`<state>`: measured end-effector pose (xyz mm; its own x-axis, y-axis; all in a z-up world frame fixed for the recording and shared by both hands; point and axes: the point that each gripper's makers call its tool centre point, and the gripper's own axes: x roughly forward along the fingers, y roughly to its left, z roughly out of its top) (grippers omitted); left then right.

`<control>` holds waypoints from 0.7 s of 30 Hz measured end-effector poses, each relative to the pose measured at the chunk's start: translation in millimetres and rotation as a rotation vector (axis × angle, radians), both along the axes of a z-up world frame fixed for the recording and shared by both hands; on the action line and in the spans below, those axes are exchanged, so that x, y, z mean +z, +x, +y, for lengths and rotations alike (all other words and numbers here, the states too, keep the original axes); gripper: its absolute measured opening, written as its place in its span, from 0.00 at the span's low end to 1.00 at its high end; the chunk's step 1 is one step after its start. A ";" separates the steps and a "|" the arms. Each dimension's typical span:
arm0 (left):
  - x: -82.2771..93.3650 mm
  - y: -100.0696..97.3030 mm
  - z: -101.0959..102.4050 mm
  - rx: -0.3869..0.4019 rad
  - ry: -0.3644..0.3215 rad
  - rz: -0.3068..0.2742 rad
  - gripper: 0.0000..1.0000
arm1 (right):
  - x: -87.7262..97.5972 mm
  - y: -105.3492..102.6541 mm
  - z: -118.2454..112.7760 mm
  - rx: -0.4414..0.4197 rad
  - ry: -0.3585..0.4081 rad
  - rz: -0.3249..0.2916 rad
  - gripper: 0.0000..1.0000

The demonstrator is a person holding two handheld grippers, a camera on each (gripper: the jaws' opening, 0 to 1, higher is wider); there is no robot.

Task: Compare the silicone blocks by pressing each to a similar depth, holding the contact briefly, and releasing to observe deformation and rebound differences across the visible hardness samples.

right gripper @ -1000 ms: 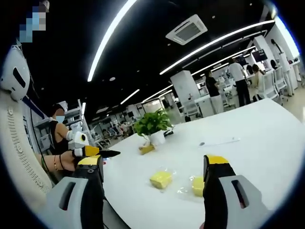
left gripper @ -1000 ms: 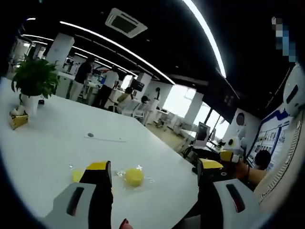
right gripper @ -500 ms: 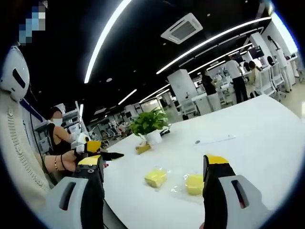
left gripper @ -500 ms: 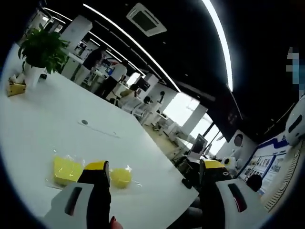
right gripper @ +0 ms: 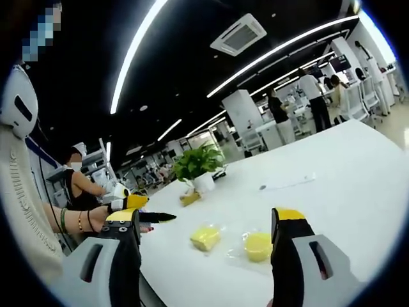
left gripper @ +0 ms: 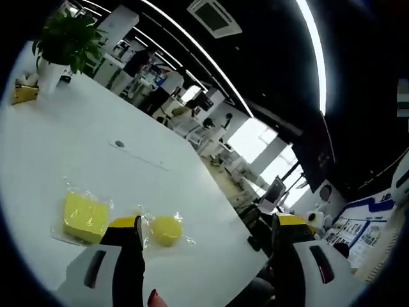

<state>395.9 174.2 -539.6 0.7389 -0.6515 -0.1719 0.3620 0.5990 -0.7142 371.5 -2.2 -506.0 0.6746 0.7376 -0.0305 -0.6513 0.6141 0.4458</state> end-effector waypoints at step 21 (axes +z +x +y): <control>-78.5 68.2 -37.3 -0.002 -0.076 0.273 0.80 | -33.7 28.8 -11.6 -0.007 -0.002 0.081 0.75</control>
